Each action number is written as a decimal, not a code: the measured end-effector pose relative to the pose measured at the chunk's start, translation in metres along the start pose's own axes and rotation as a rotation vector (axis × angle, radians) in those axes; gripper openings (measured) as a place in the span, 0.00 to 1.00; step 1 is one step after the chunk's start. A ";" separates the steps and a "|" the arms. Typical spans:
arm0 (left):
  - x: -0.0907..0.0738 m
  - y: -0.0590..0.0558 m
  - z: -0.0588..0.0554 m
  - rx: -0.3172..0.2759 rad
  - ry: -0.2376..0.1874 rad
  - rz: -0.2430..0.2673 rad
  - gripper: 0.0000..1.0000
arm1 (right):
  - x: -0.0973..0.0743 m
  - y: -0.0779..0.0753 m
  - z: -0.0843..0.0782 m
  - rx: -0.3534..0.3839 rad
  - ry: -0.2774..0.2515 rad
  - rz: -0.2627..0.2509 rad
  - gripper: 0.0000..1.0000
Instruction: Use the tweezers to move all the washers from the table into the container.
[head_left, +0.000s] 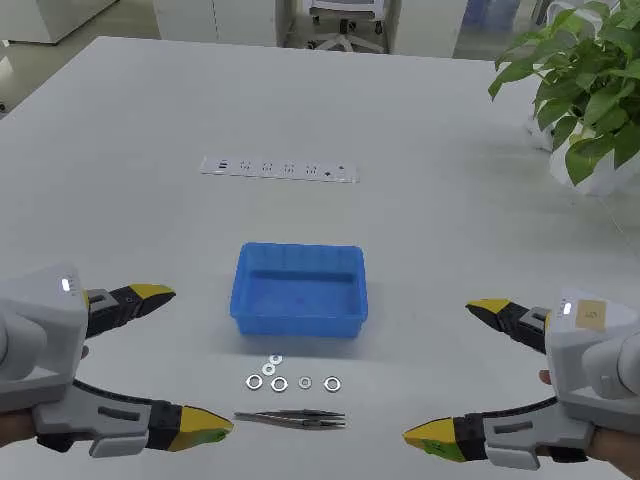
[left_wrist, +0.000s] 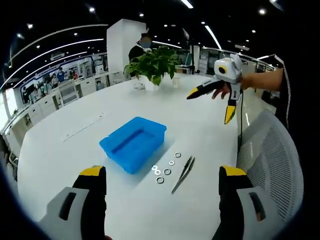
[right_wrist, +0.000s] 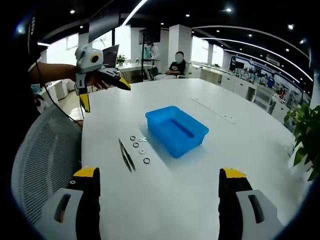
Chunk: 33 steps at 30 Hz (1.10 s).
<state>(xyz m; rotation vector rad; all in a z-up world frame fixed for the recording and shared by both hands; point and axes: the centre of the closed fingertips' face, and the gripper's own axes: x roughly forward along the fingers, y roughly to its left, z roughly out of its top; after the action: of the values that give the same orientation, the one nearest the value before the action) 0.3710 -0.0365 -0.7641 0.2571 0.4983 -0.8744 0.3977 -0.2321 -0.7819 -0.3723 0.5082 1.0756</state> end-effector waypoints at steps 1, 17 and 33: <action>0.000 0.000 0.000 0.002 0.001 0.001 0.99 | 0.000 0.000 0.000 0.001 -0.001 0.000 1.00; -0.001 0.000 0.000 0.007 -0.004 0.003 0.99 | 0.000 -0.001 0.001 -0.002 -0.003 -0.003 1.00; -0.002 0.001 0.000 0.001 -0.002 0.004 0.99 | -0.001 -0.002 0.001 0.000 -0.008 -0.004 1.00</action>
<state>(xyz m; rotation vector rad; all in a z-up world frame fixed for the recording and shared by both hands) 0.3705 -0.0344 -0.7634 0.2576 0.4953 -0.8709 0.3994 -0.2326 -0.7805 -0.3682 0.5003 1.0729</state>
